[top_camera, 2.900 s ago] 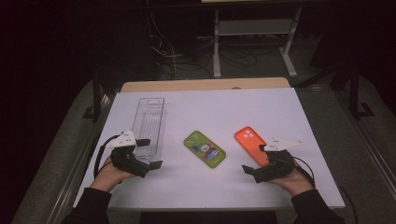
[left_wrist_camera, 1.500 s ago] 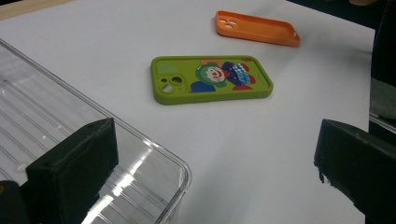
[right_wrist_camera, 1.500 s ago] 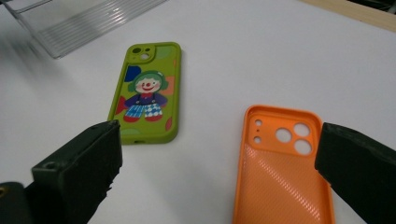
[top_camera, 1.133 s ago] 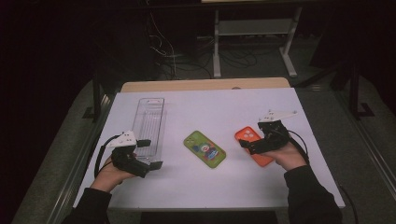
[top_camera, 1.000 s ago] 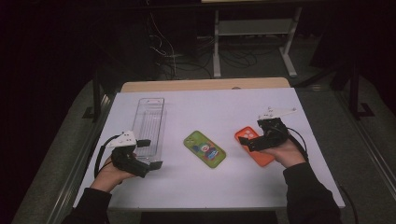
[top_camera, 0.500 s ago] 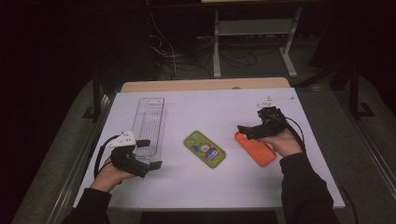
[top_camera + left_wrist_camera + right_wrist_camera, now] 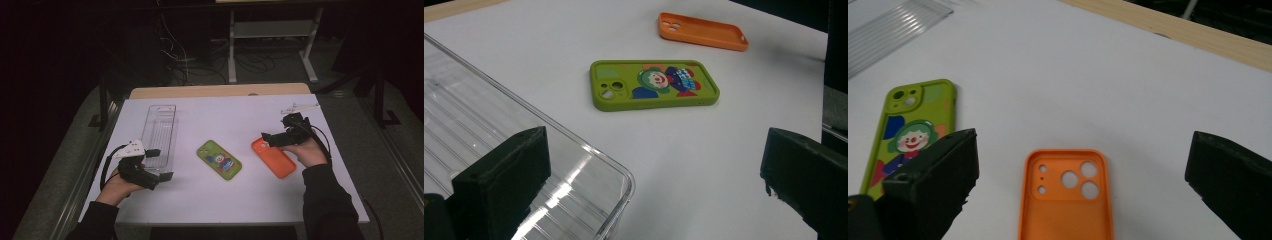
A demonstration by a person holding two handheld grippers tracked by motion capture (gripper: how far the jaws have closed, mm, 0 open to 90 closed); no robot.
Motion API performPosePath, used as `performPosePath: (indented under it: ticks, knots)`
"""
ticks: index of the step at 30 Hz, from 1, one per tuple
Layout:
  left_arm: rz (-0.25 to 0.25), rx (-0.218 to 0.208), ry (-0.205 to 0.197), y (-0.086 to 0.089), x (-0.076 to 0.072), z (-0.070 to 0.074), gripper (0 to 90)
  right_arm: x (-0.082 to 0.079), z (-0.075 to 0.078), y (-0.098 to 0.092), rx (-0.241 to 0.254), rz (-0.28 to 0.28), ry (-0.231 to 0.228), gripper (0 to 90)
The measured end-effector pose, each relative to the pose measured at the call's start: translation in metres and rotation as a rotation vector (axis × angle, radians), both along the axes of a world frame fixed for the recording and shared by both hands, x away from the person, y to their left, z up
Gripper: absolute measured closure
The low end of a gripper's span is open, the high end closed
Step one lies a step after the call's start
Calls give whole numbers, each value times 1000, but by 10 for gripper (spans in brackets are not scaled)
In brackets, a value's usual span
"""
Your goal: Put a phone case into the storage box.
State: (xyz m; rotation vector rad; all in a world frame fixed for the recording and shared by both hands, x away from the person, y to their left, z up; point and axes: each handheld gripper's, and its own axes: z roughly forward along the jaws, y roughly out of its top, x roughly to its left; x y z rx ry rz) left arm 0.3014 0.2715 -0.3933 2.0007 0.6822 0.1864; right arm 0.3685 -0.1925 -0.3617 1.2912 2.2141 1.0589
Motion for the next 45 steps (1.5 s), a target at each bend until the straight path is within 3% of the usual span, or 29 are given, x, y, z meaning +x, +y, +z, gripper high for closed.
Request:
performPosePath:
  ticks: [8, 22, 45]
  knots:
    - [5, 1, 0, 0, 0, -1, 0, 0, -2, -19, -1, -69, 10, 0]
    - [4, 8, 4, 0, 0, 0, 0, -2, -6, -21, -2, -54, 25, 0]
    - [-3, 13, -3, 0, 0, 0, 0, -3, -39, -11, -88, 6, 141, 0]
